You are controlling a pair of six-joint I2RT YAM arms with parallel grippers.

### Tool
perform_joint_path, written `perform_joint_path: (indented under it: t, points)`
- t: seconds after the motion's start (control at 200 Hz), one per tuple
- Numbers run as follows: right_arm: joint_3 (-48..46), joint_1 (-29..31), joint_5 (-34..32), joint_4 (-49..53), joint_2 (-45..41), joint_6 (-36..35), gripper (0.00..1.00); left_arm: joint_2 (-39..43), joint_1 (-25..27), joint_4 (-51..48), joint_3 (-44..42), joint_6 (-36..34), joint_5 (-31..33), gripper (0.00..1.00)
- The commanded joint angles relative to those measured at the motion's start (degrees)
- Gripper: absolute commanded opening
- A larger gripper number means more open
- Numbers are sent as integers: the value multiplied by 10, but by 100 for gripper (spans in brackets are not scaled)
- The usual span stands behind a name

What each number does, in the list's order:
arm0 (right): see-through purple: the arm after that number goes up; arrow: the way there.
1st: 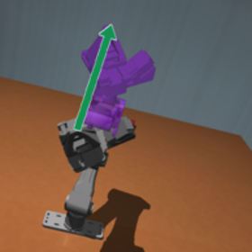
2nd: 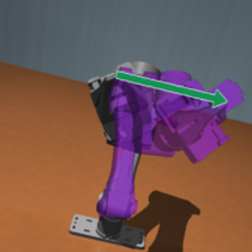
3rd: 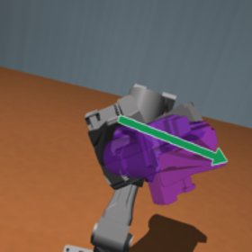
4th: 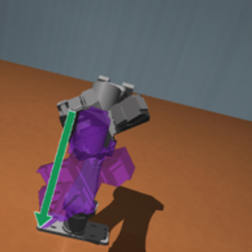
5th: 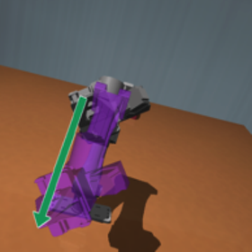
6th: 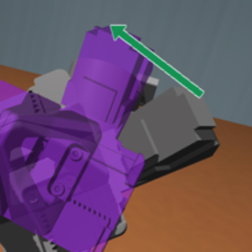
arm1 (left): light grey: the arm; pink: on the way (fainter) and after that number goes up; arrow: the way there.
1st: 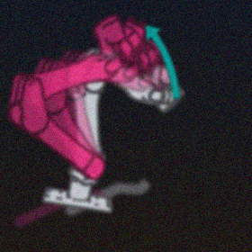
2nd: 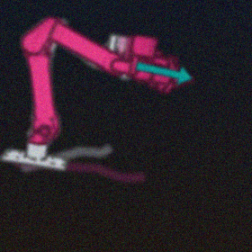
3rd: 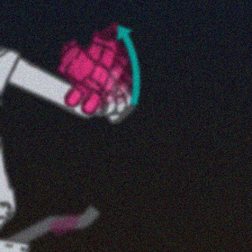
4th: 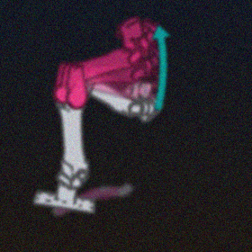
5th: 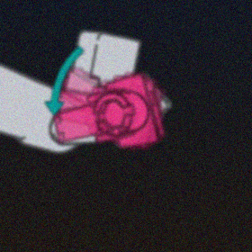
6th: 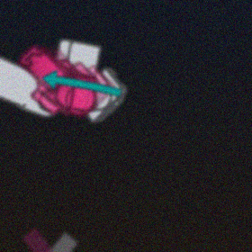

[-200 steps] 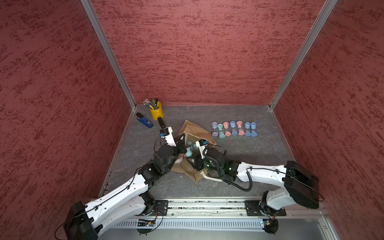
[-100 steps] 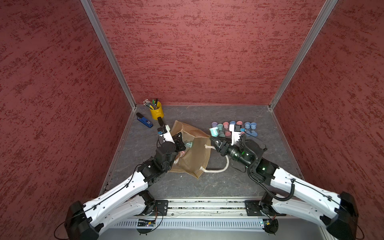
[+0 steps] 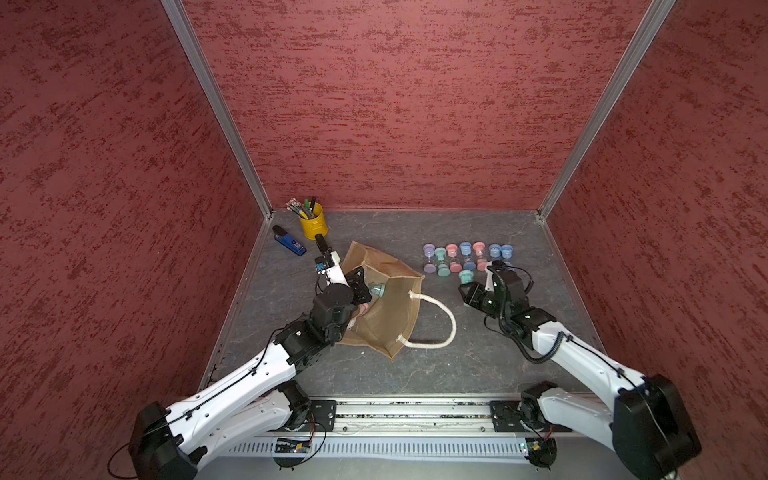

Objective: 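Stand the teal timer on the table nearer the robot than the row, open gripper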

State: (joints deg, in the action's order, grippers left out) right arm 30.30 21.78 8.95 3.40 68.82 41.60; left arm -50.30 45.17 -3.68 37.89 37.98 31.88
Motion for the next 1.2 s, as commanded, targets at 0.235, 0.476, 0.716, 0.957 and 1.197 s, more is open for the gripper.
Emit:
perform_joint_path:
  t: [0.235,0.476,0.716,0.957,1.197]
  points:
    - [26,75,-36,-78,141,24,26,-6,15,-54,-10,37,34,0]
    - [14,80,-72,-82,189,74,36,-7,14,-63,-4,37,39,0]
    - [-7,86,-89,-130,197,88,56,4,14,-67,-9,38,42,0]
    - [-25,87,-108,-105,148,96,64,17,13,-44,-26,37,26,0]
    - [-28,75,-138,-58,-21,104,65,10,13,-37,-29,52,15,0]
